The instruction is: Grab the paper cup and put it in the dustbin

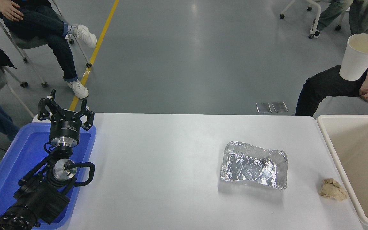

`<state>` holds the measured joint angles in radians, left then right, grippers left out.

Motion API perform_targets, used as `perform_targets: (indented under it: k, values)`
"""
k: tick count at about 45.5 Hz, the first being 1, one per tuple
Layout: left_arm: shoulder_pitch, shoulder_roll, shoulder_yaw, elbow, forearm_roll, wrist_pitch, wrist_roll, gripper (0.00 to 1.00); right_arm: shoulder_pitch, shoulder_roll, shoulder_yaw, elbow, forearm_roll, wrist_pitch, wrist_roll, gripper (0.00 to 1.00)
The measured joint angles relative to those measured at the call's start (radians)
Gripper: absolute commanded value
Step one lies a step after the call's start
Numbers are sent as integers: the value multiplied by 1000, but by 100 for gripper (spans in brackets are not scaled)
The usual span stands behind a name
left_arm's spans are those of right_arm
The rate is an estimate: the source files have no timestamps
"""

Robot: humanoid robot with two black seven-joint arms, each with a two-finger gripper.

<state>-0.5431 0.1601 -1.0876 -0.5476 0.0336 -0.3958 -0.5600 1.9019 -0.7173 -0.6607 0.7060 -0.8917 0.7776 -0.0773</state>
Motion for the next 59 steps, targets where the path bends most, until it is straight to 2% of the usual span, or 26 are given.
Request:
perform_targets:
  k: [10,22,38,47,59]
  values:
    - [0,1,0,0,0,0,0,99,-1,-21,-12,-17,-2,5,-32,0]
    - [0,0,0,0,-1,0,0,99,-118,-81,-2,-143,3,-25,-34,0]
    - [0,-1,0,0,-2,0,0,99,-529,-128,193,-296,50,-265,-11,0]
    - [0,-1,0,0,-1,0,0,99,-803,-72,330,-364,118,-434,-8,0]
    - [0,0,0,0,-1,0,0,99,-1062,51,408,-457,277,-612,-6,0]
